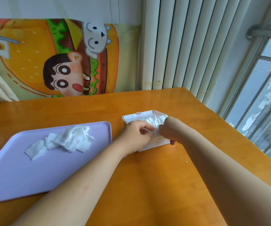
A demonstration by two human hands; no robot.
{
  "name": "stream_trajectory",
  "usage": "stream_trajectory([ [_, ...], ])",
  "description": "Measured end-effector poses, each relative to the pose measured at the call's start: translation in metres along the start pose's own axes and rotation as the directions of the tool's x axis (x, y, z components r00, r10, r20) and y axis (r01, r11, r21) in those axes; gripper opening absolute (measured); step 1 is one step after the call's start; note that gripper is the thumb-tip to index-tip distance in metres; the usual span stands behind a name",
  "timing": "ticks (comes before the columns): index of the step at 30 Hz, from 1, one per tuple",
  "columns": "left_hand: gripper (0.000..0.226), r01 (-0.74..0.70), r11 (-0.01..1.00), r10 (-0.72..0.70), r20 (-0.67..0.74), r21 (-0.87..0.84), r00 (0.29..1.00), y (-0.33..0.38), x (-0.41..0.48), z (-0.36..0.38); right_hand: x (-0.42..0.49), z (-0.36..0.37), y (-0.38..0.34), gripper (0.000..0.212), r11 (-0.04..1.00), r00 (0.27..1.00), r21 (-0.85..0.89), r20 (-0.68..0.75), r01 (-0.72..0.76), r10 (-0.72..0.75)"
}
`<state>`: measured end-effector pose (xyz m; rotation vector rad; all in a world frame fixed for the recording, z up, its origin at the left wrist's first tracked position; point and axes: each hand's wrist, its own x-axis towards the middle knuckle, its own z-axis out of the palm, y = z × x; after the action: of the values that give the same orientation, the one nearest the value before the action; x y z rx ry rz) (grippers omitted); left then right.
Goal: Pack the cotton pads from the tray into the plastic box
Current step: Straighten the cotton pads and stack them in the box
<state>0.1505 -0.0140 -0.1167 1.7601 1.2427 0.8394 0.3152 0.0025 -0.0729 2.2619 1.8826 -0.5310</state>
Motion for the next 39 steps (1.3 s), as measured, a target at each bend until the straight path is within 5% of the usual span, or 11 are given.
stream_trajectory([
  [3, 0.019, -0.025, 1.0, 0.025, 0.011, -0.015, 1.0, 0.001, -0.004, 0.0, -0.004, 0.006, 0.004, 0.02, 0.989, 0.985, 0.136, -0.154, -0.052, 0.073],
  [6, 0.02, -0.101, 0.994, 0.098, -0.067, -0.042, 0.993, -0.005, -0.013, -0.007, -0.019, 0.001, -0.002, 0.023, 0.999, 0.885, 0.026, -0.464, -0.036, 0.044],
  [10, 0.022, -0.175, 0.984, 0.18, -0.218, 0.045, 0.959, -0.024, -0.034, -0.036, -0.034, 0.006, -0.046, 0.028, 0.927, 0.771, 0.159, -0.611, 0.34, -0.178],
  [14, 0.033, -0.109, 0.97, 0.166, -0.267, 0.217, 0.949, -0.054, -0.06, -0.088, -0.044, 0.036, -0.113, 0.025, 0.684, 0.776, 0.426, -0.53, 0.593, -0.343],
  [17, 0.02, -0.033, 0.943, 0.159, -0.365, 0.33, 0.917, -0.076, -0.079, -0.127, -0.04, 0.063, -0.149, 0.02, 0.658, 0.793, 0.451, -0.427, 0.603, -0.434],
  [19, 0.013, 0.079, 0.911, 0.132, -0.47, 0.404, 0.873, -0.093, -0.089, -0.157, -0.038, 0.075, -0.171, 0.036, 0.678, 0.811, 0.446, -0.358, 0.584, -0.463],
  [23, 0.032, 0.307, 0.812, 0.001, -0.528, 0.497, 0.849, -0.124, -0.1, -0.196, -0.03, 0.085, -0.195, 0.039, 0.689, 0.84, 0.482, -0.268, 0.541, -0.472],
  [30, 0.037, 0.205, 0.906, -0.032, -0.424, 0.371, 0.905, -0.139, -0.095, -0.182, -0.004, 0.091, -0.209, 0.06, 0.63, 0.878, 0.633, -0.183, 0.449, -0.442],
  [39, 0.04, 0.185, 0.935, -0.072, -0.35, 0.303, 0.934, -0.131, -0.1, -0.163, -0.011, 0.099, -0.173, 0.045, 0.657, 0.84, 0.524, -0.321, 0.542, -0.437],
])
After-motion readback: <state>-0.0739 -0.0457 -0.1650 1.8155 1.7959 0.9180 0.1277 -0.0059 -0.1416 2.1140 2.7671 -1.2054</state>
